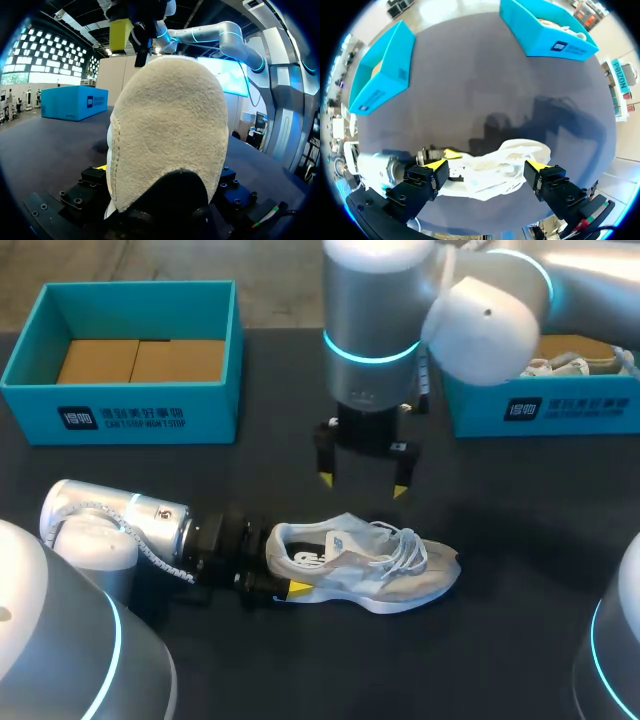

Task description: Take the shoe out of the shoebox, open the shoe tongue, remove and reinsert the insole, then place the shoe into the shoebox

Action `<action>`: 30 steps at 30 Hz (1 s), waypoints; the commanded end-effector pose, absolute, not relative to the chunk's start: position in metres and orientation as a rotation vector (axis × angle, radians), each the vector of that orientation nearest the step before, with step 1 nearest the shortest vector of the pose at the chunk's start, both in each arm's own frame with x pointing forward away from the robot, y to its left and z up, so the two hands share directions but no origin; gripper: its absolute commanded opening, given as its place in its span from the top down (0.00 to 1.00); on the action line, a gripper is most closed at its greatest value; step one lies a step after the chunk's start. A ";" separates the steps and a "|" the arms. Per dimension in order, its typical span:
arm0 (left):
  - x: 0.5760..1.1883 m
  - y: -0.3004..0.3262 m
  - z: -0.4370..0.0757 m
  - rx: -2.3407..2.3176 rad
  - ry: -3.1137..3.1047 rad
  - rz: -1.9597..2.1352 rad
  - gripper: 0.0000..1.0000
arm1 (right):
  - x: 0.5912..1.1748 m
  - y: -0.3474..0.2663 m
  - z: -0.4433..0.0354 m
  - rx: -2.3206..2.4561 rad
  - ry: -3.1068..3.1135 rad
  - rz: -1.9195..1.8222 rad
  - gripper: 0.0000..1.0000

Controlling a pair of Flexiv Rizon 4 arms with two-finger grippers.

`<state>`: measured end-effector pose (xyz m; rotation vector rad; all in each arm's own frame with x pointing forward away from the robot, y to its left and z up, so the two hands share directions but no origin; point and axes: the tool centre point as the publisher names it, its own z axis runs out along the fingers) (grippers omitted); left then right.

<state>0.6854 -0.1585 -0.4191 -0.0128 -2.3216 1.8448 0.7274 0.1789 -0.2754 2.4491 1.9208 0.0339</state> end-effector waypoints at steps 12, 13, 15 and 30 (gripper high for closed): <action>0.684 -0.160 -0.422 -0.013 -2.322 1.844 1.00 | 0.675 0.225 -0.299 2.400 1.695 -0.115 0.00; 0.684 -0.160 -0.422 -0.013 -2.322 1.844 1.00 | 0.673 0.225 -0.302 2.398 1.699 -0.112 0.00; 0.684 -0.160 -0.422 -0.013 -2.322 1.844 1.00 | 0.672 0.226 -0.307 2.401 1.689 -0.124 0.00; 0.684 -0.160 -0.422 -0.013 -2.322 1.844 1.00 | 0.664 0.232 -0.329 2.360 1.622 -0.151 0.00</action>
